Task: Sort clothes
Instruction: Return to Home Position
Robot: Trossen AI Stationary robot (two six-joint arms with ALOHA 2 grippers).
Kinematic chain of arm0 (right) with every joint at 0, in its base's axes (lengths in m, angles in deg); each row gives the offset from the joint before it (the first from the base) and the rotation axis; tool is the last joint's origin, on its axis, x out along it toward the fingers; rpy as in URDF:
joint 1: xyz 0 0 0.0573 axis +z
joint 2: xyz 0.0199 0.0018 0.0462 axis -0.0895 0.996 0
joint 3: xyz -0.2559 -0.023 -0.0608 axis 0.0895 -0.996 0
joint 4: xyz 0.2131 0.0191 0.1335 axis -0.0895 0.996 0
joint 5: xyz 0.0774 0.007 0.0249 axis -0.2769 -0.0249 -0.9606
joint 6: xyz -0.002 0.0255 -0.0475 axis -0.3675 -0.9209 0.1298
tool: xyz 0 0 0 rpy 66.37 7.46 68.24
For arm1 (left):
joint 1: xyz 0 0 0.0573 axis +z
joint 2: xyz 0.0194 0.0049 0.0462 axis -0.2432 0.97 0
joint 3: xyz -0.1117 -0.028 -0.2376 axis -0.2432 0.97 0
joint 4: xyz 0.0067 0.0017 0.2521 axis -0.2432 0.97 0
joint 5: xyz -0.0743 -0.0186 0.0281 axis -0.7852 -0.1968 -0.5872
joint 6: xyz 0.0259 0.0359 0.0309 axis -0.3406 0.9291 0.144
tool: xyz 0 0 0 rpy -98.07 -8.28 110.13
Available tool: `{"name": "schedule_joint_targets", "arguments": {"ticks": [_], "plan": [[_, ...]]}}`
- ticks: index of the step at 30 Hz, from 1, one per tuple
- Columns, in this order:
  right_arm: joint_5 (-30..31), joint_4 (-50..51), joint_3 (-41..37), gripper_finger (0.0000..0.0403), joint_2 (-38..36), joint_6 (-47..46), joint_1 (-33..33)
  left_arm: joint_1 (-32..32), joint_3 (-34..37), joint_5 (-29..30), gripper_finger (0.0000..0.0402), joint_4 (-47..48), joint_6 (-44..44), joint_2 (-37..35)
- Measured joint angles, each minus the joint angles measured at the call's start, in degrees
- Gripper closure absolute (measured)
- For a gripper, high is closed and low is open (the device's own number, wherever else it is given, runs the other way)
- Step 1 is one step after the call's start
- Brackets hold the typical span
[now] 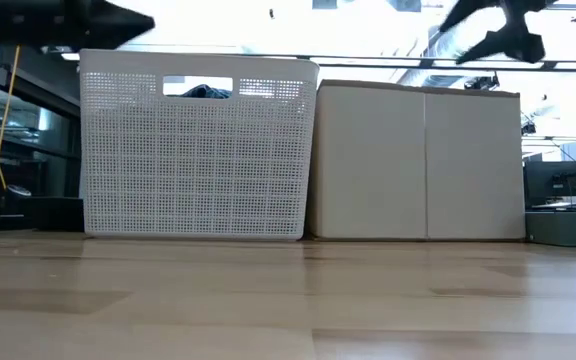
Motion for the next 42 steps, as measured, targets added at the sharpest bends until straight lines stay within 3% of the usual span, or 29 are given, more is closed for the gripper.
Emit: {"name": "schedule_joint_targets", "arguments": {"ticks": [9, 16, 20, 24, 27, 30, 34, 38, 42], "plan": [[8.7, 7.2, 11.1, 0.0184, -0.1, 1.8, 1.0, -0.5, 13.0, 2.0, 0.0401, -7.2, -4.7, -13.7], [10.6, 9.5, 16.0, 0.0226, -0.1, 4.2, 1.0, -0.9, 14.4, 2.7, 0.0401, -4.6, -0.8, -18.8], [7.8, 11.6, 15.4, 0.0280, -0.1, 6.3, 1.0, -0.8, 14.5, 1.8, 0.0401, -5.2, 4.2, -18.6], [4.6, 12.7, 11.5, 0.0375, -1.1, 8.1, 2.4, -0.8, 14.8, 1.0, 0.0401, -8.9, 6.3, -18.5], [3.4, 9.8, 6.0, 0.0389, -4.4, 9.2, 3.8, -0.8, 14.9, 1.0, 0.0401, -11.0, 7.0, -18.4], [2.3, 1.4, -2.5, 0.0393, -10.5, 10.6, 5.6, -0.9, 14.8, 1.0, 0.0401, -11.6, 7.2, -18.4], [0.7, -17.8, -17.5, 0.0399, -20.6, 16.7, 6.6, -0.9, 14.8, 0.9, 0.0401, -11.4, 7.4, -18.5], [-3.8, -48.2, -34.9, 0.0402, -28.3, 25.1, 6.5, -0.9, 14.8, 0.8, 0.0401, -11.5, 7.4, -18.5], [-10.1, -75.9, -49.5, 0.0402, -29.8, 26.8, 6.5, -0.9, 14.8, 0.8, 0.0401, -11.7, 7.4, -18.5]]}}
